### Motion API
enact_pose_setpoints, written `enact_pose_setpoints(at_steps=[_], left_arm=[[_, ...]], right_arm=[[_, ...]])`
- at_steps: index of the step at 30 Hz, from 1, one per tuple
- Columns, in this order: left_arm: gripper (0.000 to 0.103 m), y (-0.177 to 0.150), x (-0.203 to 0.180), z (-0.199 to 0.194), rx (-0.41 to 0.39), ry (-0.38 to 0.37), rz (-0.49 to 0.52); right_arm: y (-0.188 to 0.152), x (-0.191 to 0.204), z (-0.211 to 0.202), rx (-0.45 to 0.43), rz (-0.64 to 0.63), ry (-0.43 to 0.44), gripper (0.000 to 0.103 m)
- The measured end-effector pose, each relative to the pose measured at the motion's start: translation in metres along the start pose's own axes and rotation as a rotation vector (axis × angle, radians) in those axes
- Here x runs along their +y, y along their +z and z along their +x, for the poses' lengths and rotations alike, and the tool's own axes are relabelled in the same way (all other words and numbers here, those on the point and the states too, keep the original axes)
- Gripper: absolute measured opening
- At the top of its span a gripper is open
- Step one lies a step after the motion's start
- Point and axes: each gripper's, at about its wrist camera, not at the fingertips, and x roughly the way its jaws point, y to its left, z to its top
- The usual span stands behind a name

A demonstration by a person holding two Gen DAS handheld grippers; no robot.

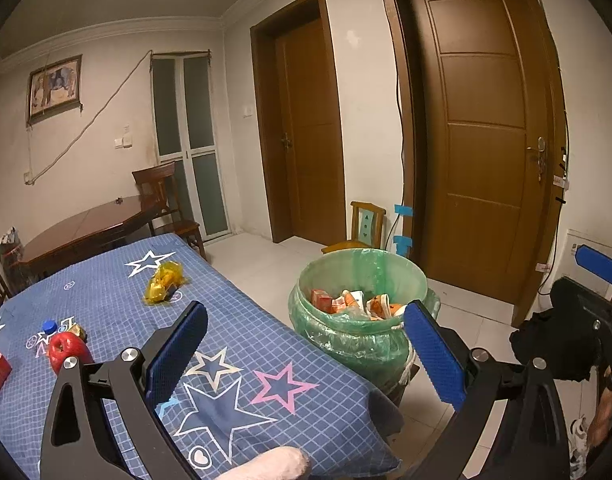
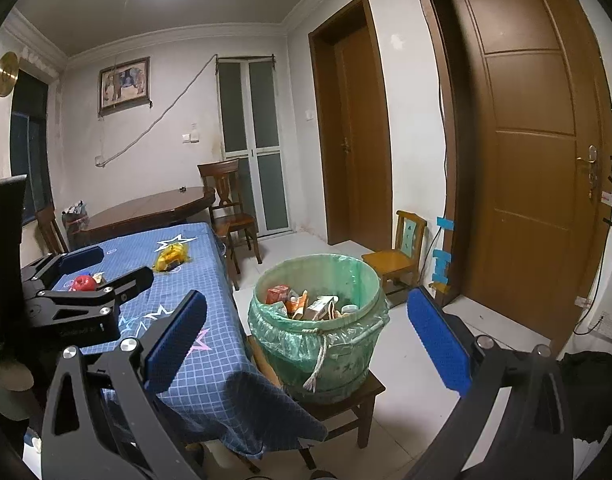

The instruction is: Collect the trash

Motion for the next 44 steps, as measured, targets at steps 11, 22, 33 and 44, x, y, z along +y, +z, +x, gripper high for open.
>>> enact_pose_setpoints(at_steps=[11,22,33,44], left_arm=[[0.098,-0.004,-0.002,-0.001,0.004,-0.014,0.002],[0.098,-0.001,-0.004,-0.012,-0.013,-0.031,0.003],[0.098,-0.002,-0.005,-0.007,-0.001,-0.040,-0.004],[0.098,-0.001,-0.008,-0.001,0.019,-0.032,-0.007]], right_arm=[[0.003,-0.007,0.005,-0.010,0.019,-0.048,0.097],[0.000,-0.009,0.008,-0.009,0.006,-0.093,0.097],[-0.002,-0.009,0.009,0.001,-0.006,-0.088,0.097],[-0.002,-0.005,0.011,0.003,-0.015,-0.081,0.097]])
